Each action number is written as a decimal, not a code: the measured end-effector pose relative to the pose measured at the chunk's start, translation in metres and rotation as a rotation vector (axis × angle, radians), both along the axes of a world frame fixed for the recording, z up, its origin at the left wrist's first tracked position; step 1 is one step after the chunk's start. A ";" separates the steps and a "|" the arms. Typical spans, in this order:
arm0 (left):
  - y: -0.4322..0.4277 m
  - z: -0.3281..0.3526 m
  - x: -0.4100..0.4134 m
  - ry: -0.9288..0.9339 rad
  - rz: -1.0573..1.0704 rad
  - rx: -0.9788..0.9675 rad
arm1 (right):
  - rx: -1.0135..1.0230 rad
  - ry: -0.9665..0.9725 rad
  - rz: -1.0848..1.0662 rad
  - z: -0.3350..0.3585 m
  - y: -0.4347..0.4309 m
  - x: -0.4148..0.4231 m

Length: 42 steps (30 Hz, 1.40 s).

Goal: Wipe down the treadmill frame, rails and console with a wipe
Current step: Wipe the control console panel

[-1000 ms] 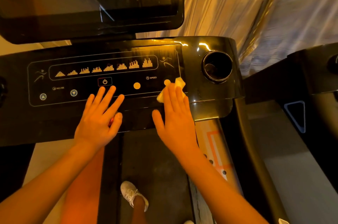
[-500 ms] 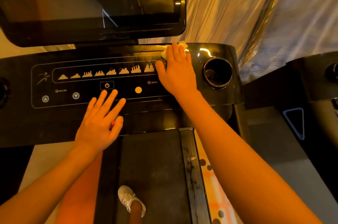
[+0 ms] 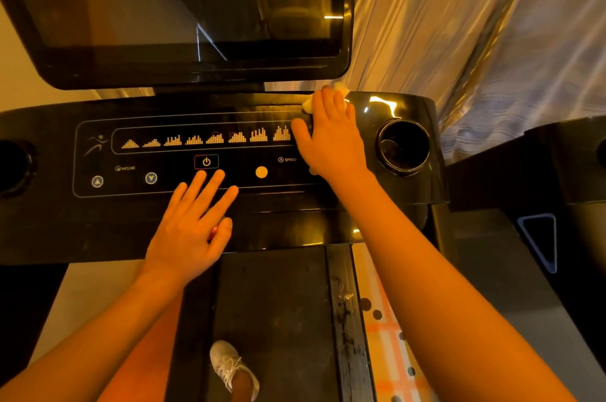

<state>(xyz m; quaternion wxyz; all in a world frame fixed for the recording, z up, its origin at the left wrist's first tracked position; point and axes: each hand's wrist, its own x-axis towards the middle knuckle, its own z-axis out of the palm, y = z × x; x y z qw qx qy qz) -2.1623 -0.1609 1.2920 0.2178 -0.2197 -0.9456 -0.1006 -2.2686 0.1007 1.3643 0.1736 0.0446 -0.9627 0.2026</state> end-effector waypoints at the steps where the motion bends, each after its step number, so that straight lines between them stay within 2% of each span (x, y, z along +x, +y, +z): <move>1: 0.000 0.000 0.000 0.001 0.000 0.000 | -0.014 0.007 0.015 -0.005 -0.001 0.011; 5: 0.000 -0.001 -0.001 0.010 0.001 -0.006 | 0.003 0.020 0.061 -0.033 -0.002 0.057; 12: 0.000 -0.001 0.000 0.009 0.002 -0.009 | 0.064 -0.005 0.037 -0.004 -0.002 0.003; 18: -0.001 -0.002 -0.001 0.008 -0.001 -0.010 | 0.041 0.024 0.071 -0.030 -0.004 0.050; 25: -0.002 -0.003 0.000 0.004 0.000 -0.008 | 0.024 -0.031 0.027 0.003 -0.005 -0.006; 30: -0.003 -0.003 0.000 0.010 0.000 -0.006 | -0.019 -0.005 0.051 -0.027 -0.003 0.053; 37: -0.003 -0.004 -0.001 0.006 -0.008 0.010 | -0.047 -0.188 0.074 -0.088 -0.003 0.182; 42: -0.002 -0.003 0.000 -0.016 -0.009 0.024 | -0.048 -0.135 0.044 -0.069 -0.002 0.135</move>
